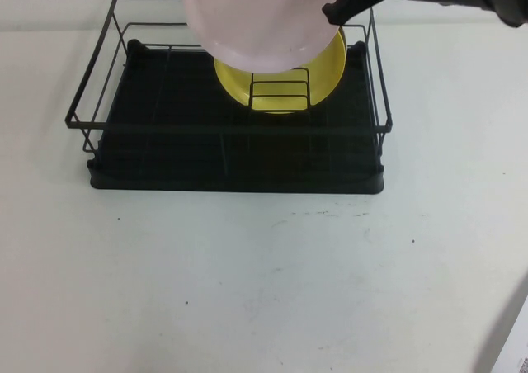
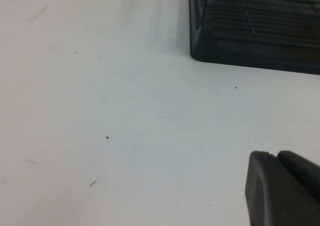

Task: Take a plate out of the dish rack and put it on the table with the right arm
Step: Place the plate from the table

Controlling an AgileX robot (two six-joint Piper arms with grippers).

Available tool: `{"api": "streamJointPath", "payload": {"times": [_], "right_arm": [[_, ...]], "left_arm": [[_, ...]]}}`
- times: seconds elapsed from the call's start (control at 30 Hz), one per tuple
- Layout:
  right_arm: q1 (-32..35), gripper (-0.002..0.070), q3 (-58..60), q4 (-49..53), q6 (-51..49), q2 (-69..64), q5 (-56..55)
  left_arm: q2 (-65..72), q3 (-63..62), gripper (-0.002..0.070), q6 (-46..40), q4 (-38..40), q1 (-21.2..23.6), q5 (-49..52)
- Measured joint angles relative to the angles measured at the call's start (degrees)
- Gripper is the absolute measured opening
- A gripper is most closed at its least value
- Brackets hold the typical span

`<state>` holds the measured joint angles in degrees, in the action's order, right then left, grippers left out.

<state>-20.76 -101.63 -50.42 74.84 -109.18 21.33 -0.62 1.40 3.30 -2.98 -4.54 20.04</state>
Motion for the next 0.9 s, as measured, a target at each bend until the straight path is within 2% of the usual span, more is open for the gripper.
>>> {"api": "streamJointPath", "payload": {"times": [0.23, 0.37, 0.67, 0.9], "right_arm": [[0.0, 0.0019, 0.0, 18.9, -19.9, 6.4, 10.4], [0.0, 0.0018, 0.0, 25.1, -28.7, 9.8, 15.3], [0.0, 0.0017, 1.9, 26.4, -44.6, 19.7, 25.6], [0.0, 0.0017, 17.8, 24.8, -55.8, 30.8, 25.4]], "left_arm": [[0.0, 0.0, -0.0004, 0.0, 0.0, 0.0, 0.0], [0.0, 0.0, -0.0004, 0.0, 0.0, 0.0, 0.0], [0.0, 0.0, -0.0004, 0.0, 0.0, 0.0, 0.0], [0.0, 0.0, -0.0004, 0.0, 0.0, 0.0, 0.0]]}}
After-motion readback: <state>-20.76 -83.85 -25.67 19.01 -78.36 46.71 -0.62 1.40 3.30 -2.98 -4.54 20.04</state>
